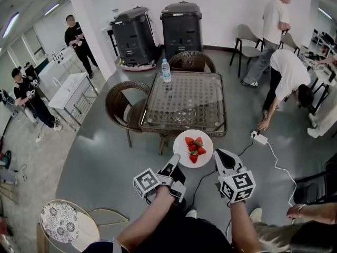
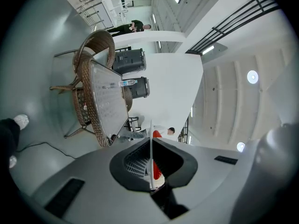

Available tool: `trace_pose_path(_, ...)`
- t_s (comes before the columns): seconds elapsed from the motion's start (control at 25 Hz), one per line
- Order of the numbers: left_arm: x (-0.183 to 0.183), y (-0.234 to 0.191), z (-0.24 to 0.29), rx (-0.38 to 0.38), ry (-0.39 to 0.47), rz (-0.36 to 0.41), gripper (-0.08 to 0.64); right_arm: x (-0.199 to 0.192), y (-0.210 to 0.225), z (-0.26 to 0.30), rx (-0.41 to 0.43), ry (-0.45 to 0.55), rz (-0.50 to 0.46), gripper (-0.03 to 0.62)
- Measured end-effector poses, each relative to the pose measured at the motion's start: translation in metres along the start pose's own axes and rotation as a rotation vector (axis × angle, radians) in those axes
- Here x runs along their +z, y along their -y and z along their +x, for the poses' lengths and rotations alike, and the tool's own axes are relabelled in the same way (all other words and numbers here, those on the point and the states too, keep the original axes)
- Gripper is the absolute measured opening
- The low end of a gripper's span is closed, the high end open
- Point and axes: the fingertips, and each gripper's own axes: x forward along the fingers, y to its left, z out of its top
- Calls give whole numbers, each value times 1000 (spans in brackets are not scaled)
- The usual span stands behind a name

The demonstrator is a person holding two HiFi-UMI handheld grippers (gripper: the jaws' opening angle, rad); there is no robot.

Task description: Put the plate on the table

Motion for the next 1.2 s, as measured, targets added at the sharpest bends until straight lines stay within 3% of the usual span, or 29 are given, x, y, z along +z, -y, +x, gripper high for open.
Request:
trace_pose_path(0.6,11,-14,73,3,-45,-10,18,3,58,39,-47,-17,10,5)
trace_pose_path(1.2,73,-56,177,34,-91,-53,18,8,122,142,-88,-90,7,5)
